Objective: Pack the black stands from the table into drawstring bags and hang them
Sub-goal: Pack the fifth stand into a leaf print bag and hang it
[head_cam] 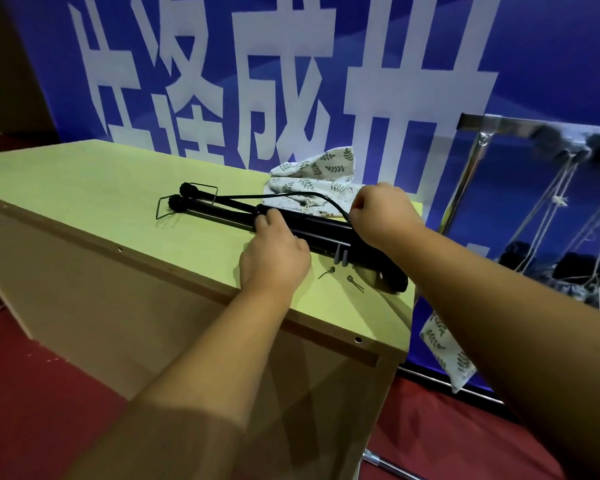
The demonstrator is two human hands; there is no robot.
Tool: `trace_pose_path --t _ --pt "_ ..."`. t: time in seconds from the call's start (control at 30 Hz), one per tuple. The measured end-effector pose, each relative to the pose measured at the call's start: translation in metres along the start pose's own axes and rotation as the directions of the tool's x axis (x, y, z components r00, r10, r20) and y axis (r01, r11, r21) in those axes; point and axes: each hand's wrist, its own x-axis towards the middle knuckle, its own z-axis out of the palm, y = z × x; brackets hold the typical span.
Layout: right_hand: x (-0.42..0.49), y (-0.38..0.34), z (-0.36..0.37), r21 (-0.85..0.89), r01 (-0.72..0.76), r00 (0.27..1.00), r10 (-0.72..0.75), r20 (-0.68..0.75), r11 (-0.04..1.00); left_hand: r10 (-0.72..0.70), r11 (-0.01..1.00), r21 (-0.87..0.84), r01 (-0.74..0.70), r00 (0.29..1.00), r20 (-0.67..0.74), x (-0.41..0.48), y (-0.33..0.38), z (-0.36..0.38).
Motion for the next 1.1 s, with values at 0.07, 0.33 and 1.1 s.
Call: trace_pose_path --t 0.07,0.33,1.1 --pt "0.013 -0.007 0.003 -0.035 0.023 0.999 -0.022 0.041 0.999 0.026 0.999 0.027 -0.025 0.999 -0.038 0.008 -0.006 0.006" --pt "0.076 -0.036 0.025 -0.147 0.047 0.972 -0.012 0.234 0.988 -0.047 0.970 0.242 -0.022 0.960 0.276 0.024 -0.010 0.022" --pt "0.133 -0.032 0.073 -0.143 0.200 0.810 -0.082 0.581 0.969 -0.023 0.967 0.248 -0.052 0.957 0.289 0.029 -0.013 0.024"
